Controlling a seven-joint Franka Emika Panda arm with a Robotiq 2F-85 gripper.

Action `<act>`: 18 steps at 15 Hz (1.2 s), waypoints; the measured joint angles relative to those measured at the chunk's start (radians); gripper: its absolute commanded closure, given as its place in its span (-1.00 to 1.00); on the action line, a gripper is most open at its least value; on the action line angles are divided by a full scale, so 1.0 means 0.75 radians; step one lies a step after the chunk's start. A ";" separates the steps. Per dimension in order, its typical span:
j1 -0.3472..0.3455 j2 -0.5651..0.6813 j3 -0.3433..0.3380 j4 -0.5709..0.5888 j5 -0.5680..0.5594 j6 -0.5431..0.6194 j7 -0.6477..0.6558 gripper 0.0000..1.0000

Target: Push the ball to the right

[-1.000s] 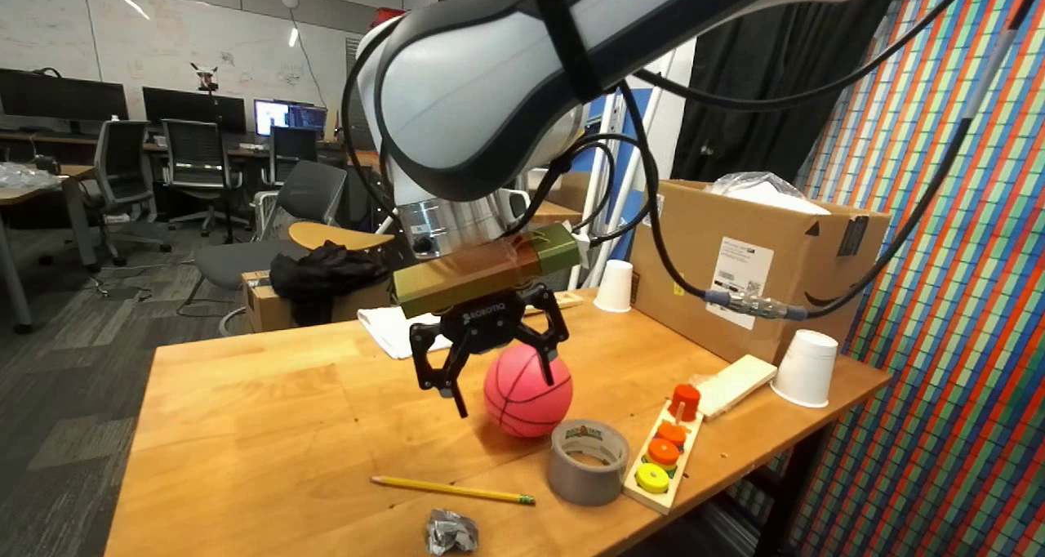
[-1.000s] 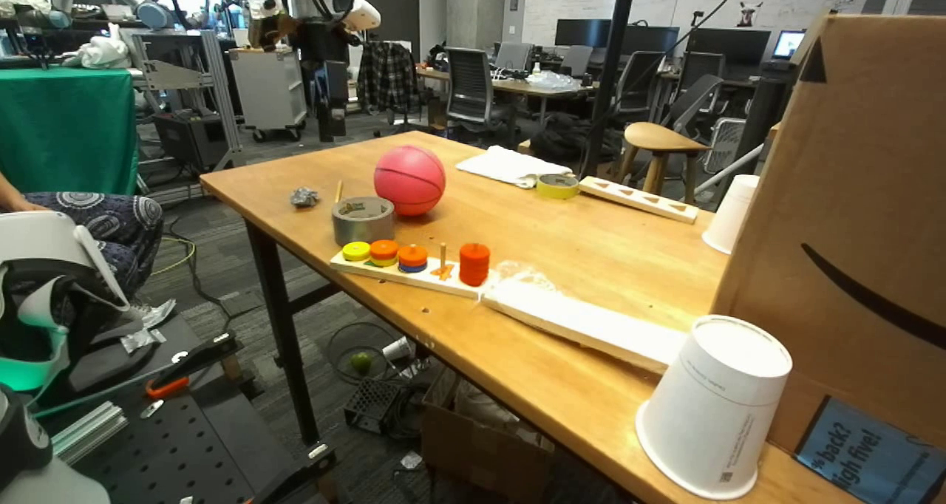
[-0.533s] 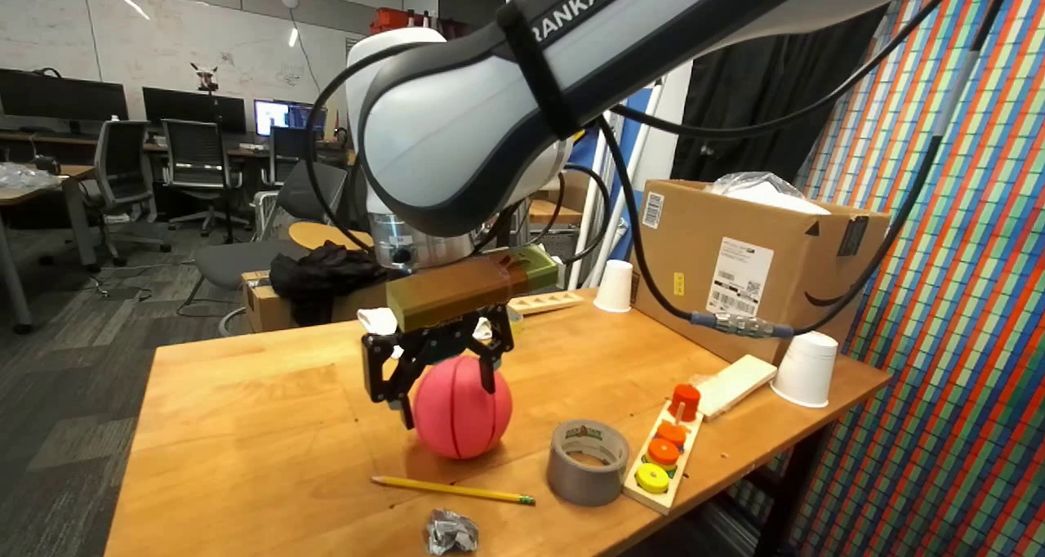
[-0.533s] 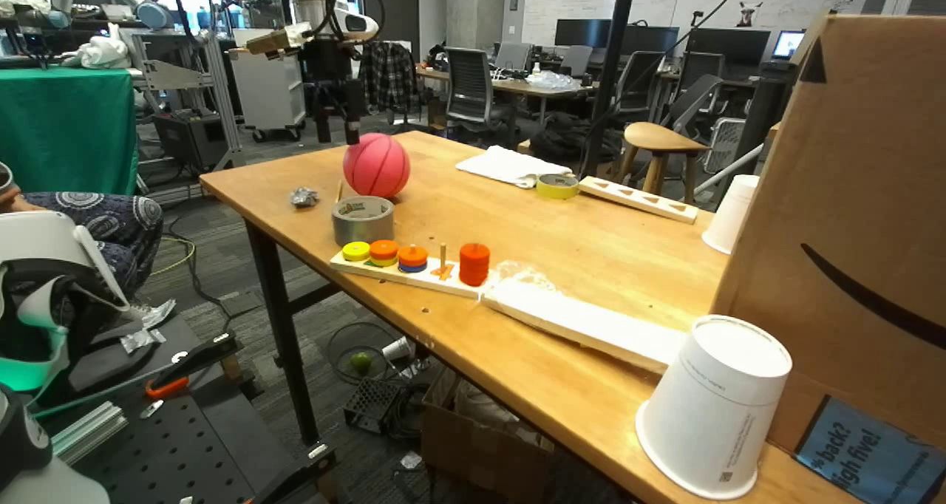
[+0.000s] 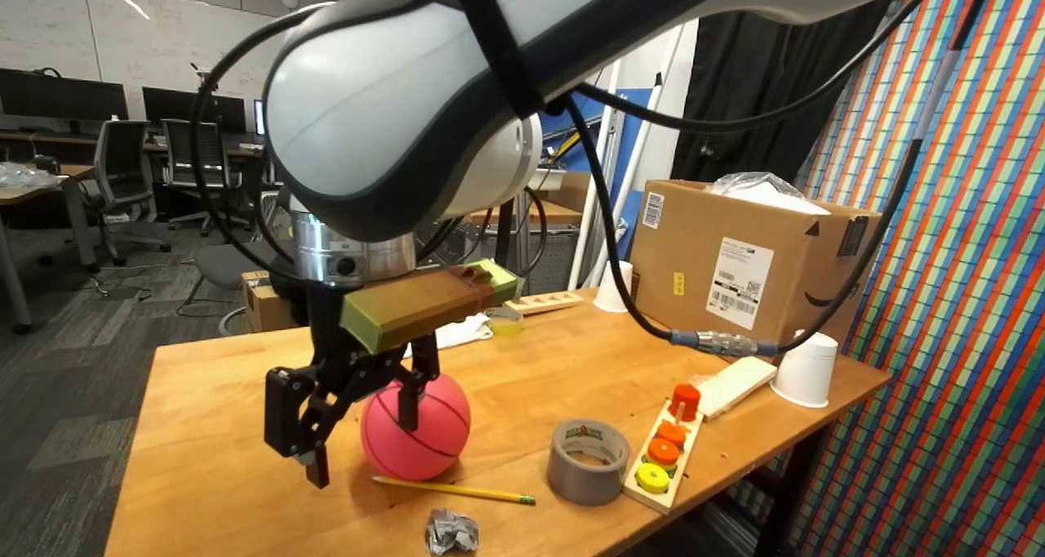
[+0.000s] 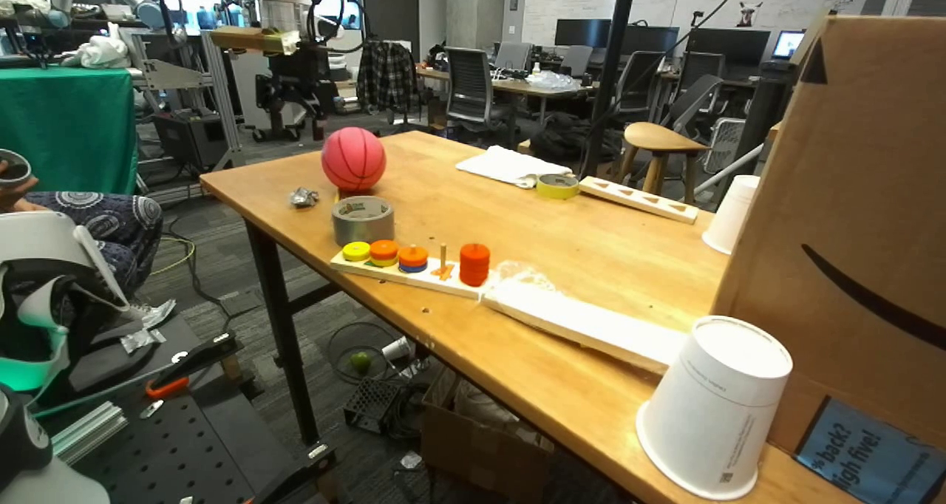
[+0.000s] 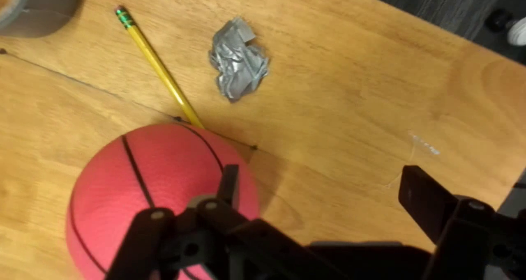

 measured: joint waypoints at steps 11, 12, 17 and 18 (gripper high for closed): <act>-0.052 0.054 0.021 0.009 0.276 -0.010 -0.897 -1.00; -0.066 0.066 0.024 0.011 0.306 -0.030 -0.980 -1.00; -0.176 0.135 0.010 0.055 0.383 -0.259 -1.229 -1.00; -0.198 0.143 0.001 0.063 0.383 -0.286 -1.249 -1.00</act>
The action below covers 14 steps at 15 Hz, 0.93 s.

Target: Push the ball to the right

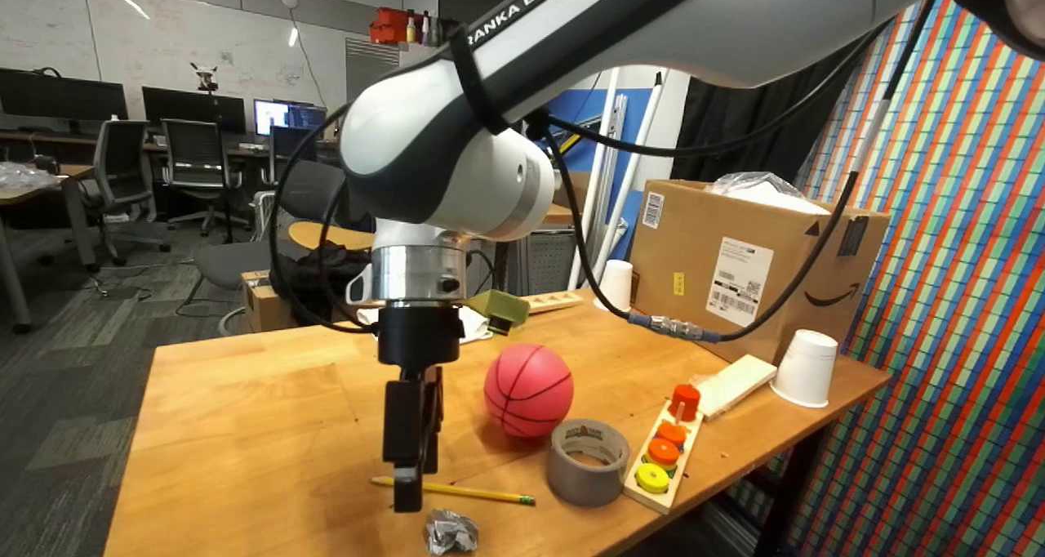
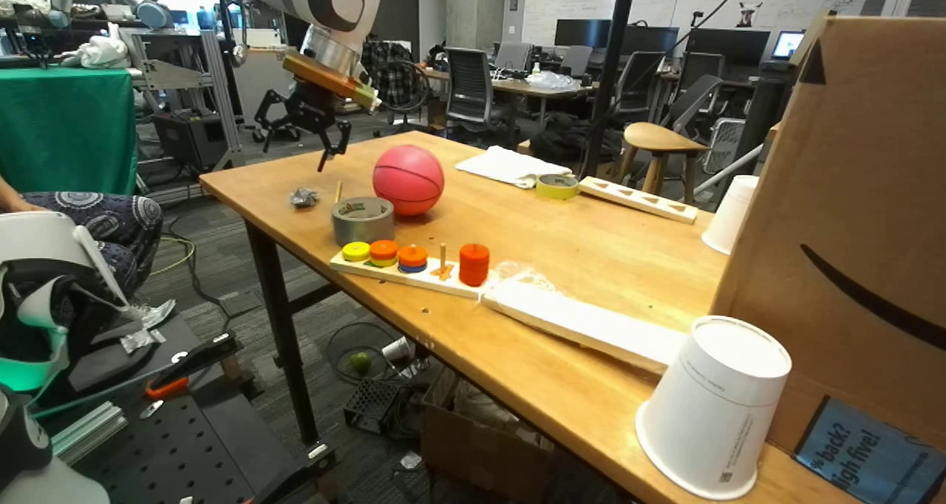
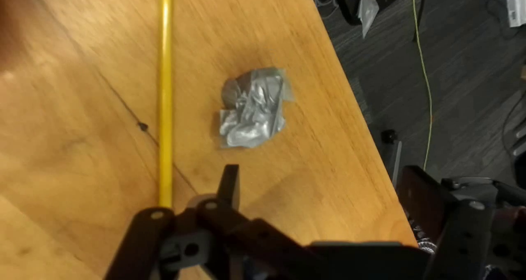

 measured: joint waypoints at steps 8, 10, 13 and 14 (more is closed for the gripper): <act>-0.085 -0.011 -0.045 0.033 -0.046 0.074 -0.280 -1.00; -0.085 -0.013 -0.056 0.030 -0.108 0.077 -0.345 -1.00; -0.086 -0.013 -0.073 0.007 -0.222 0.117 -0.470 -1.00; -0.088 -0.013 -0.079 -0.007 -0.258 0.149 -0.519 -1.00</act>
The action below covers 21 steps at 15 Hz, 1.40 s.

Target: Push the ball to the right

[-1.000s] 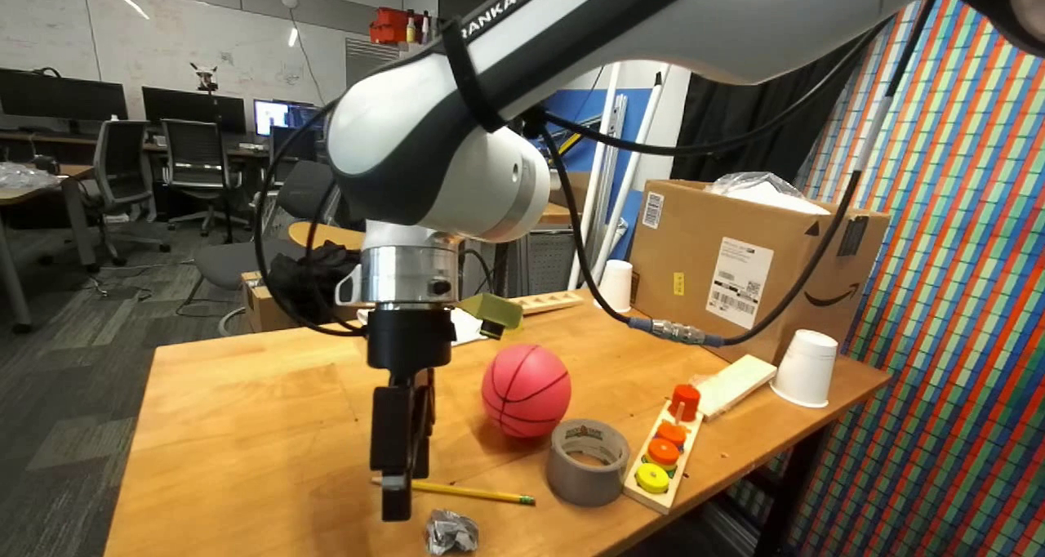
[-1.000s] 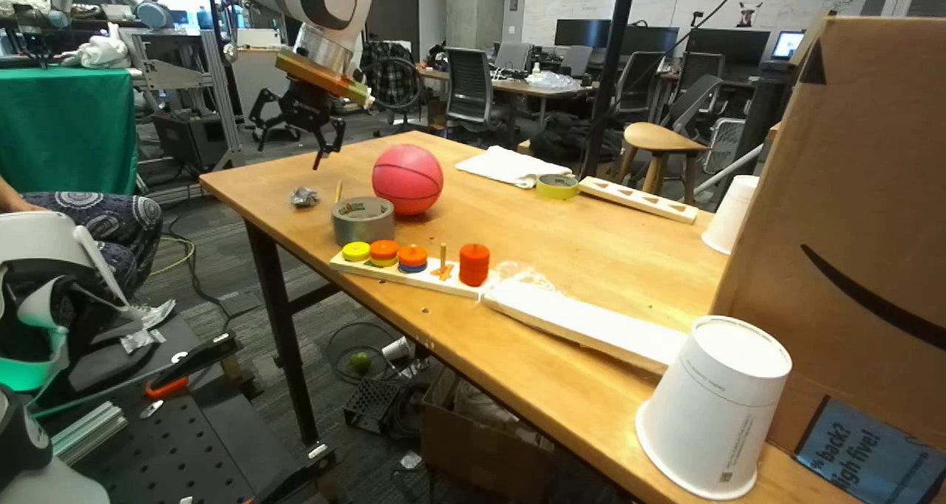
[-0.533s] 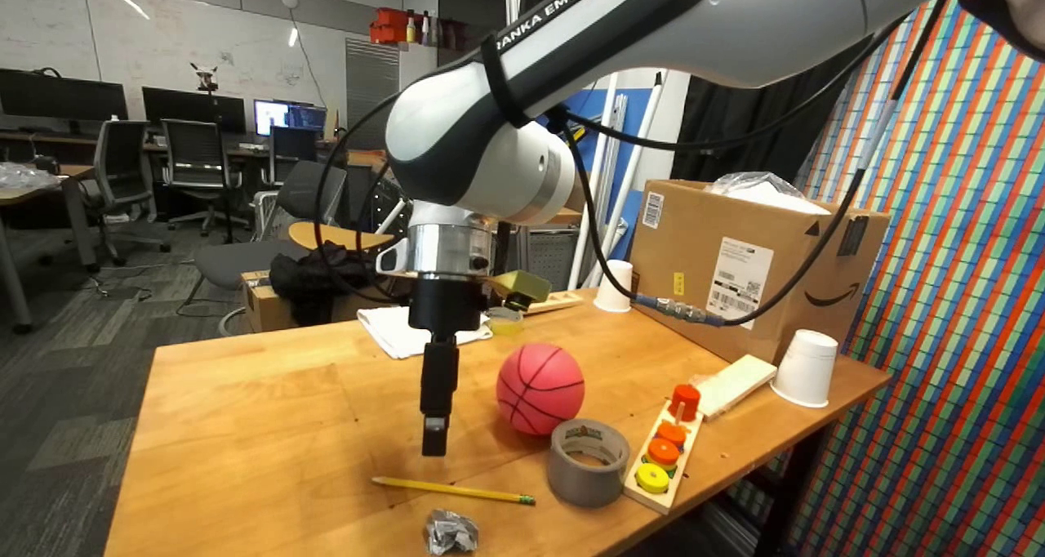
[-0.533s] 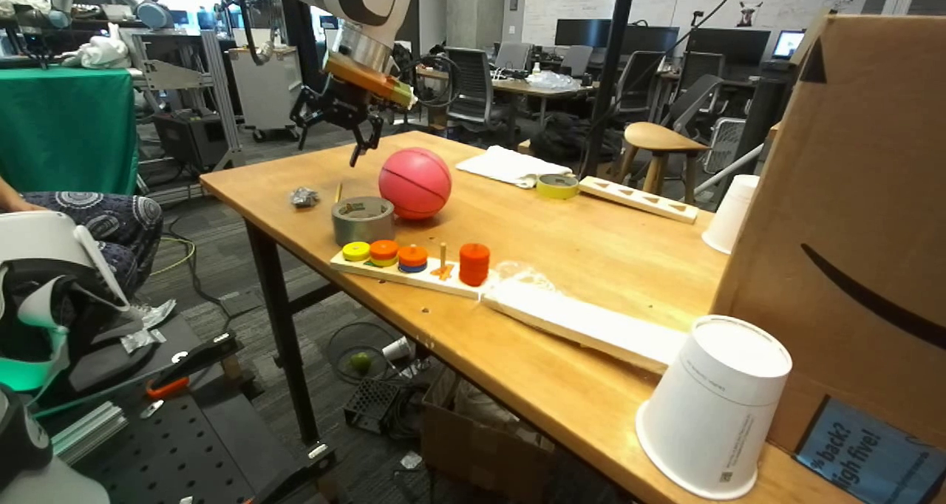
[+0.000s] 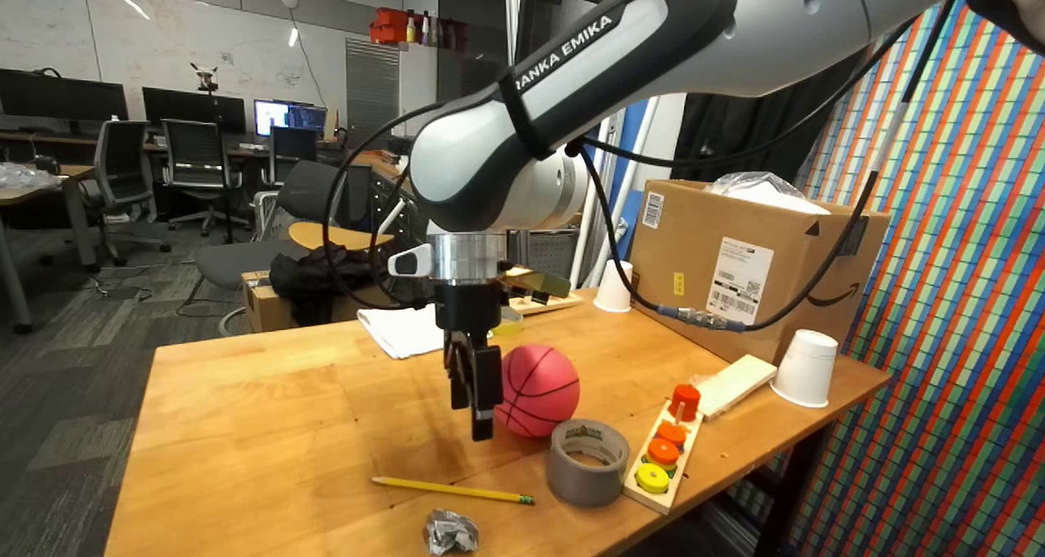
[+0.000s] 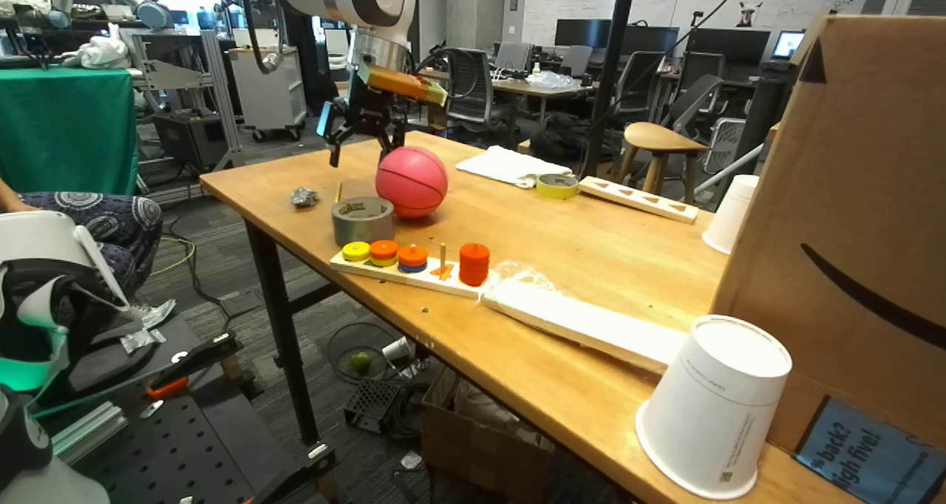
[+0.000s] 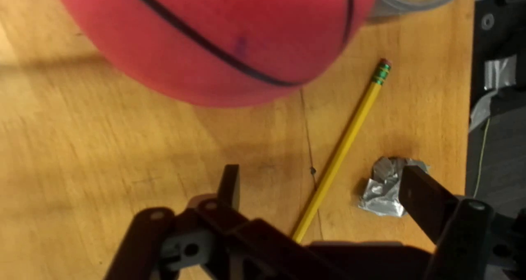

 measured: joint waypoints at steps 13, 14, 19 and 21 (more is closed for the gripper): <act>-0.046 -0.211 -0.191 -0.178 -0.611 0.156 -0.263 -1.00; -0.052 -0.279 -0.206 -0.202 -0.675 0.149 -0.259 -1.00; -0.038 -0.611 -0.185 -0.398 -0.973 0.148 -0.081 -1.00; -0.016 -0.677 -0.154 -0.474 -1.019 0.156 0.070 -1.00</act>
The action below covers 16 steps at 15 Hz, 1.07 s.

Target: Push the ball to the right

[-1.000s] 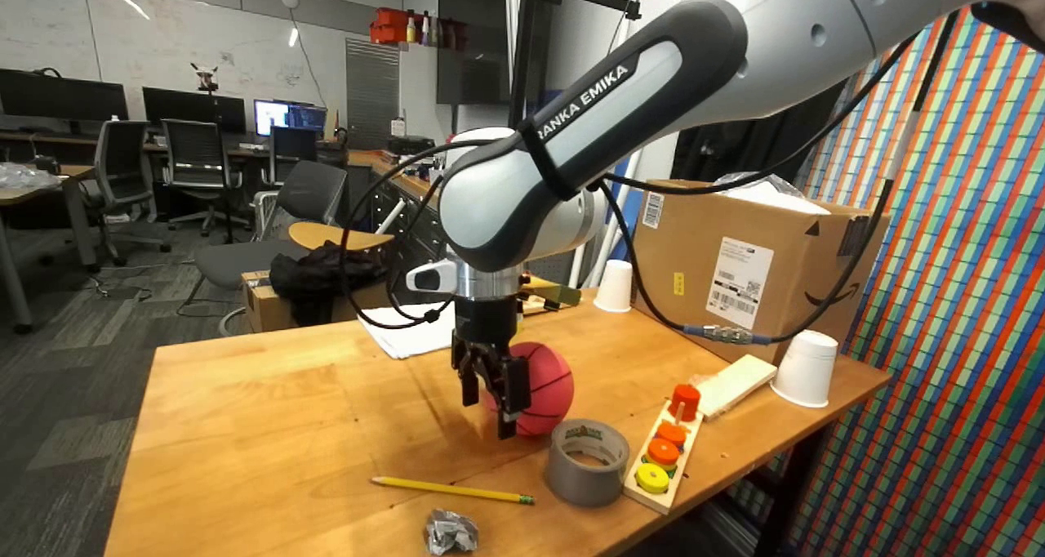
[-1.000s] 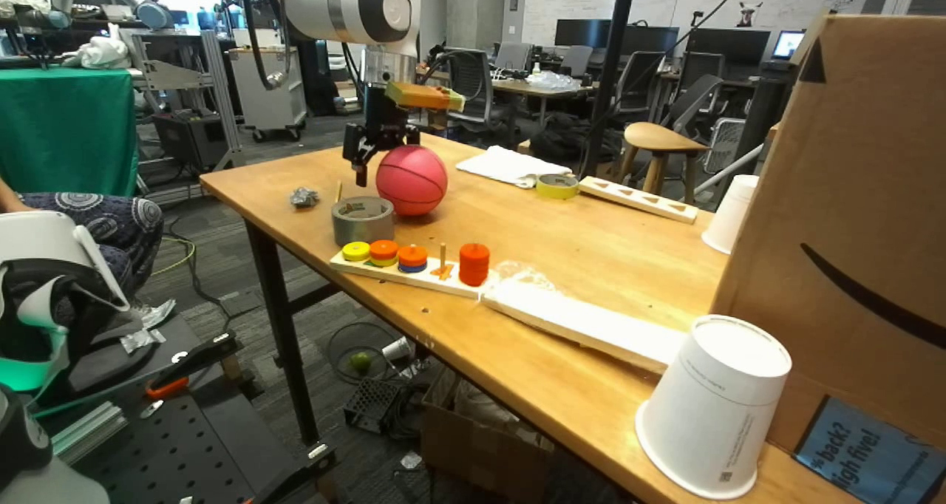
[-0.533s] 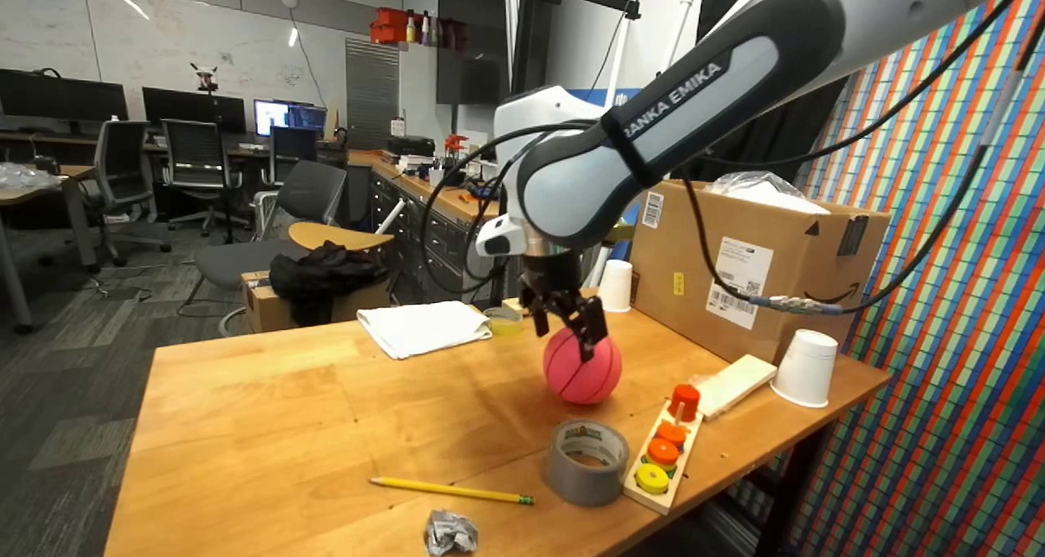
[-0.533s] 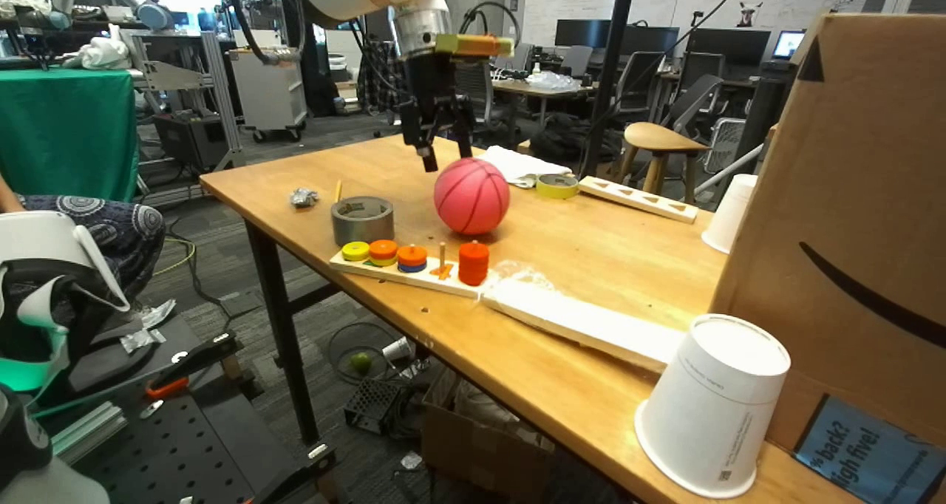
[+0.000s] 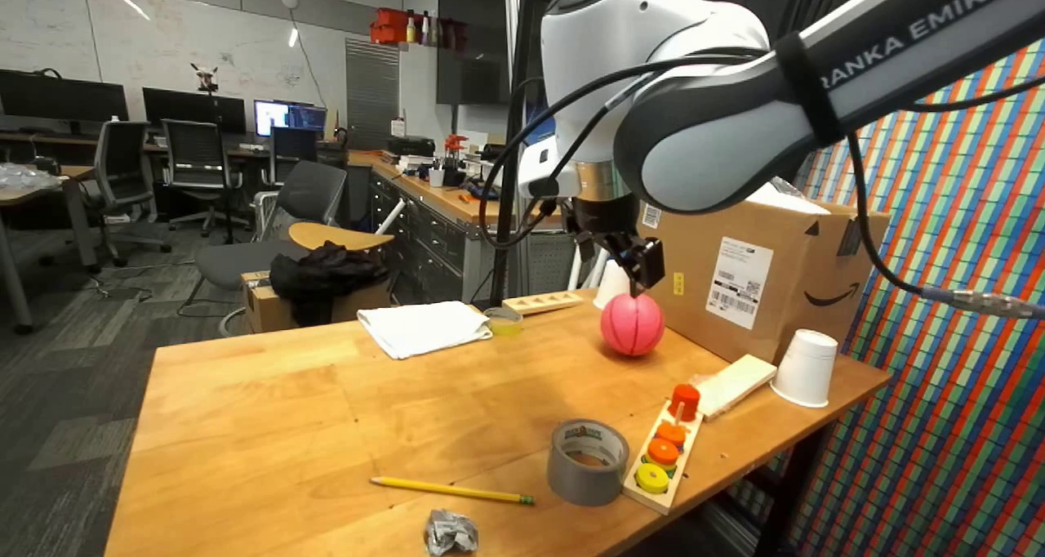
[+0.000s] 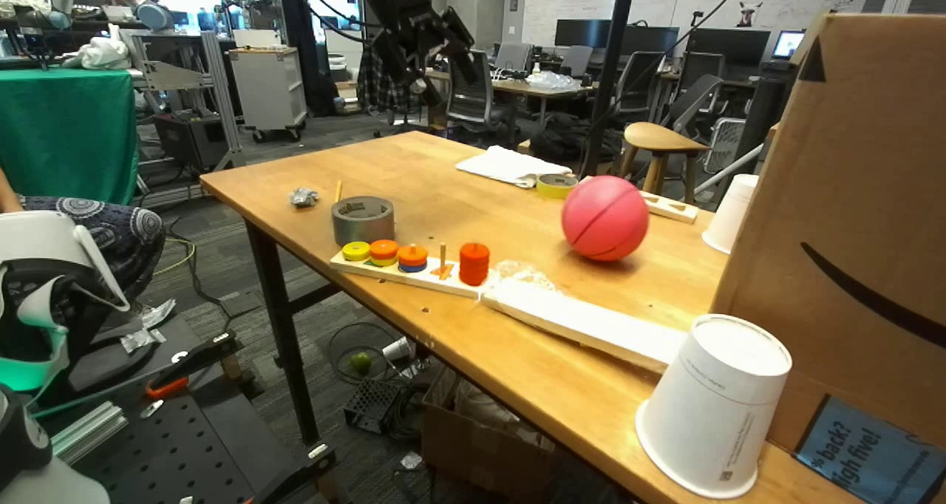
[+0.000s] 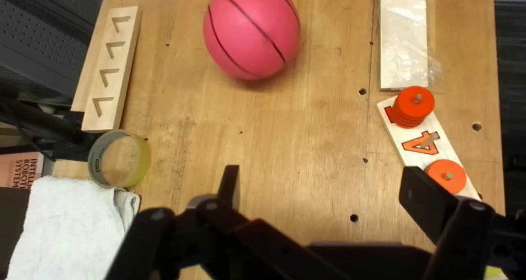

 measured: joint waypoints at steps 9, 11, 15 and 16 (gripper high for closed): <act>0.143 0.046 0.073 -0.140 0.162 0.033 0.280 -1.00; 0.153 0.063 0.078 -0.137 0.187 0.033 0.291 -1.00; 0.153 0.067 0.077 -0.135 0.189 0.033 0.294 -1.00; 0.153 0.067 0.077 -0.135 0.189 0.033 0.295 -1.00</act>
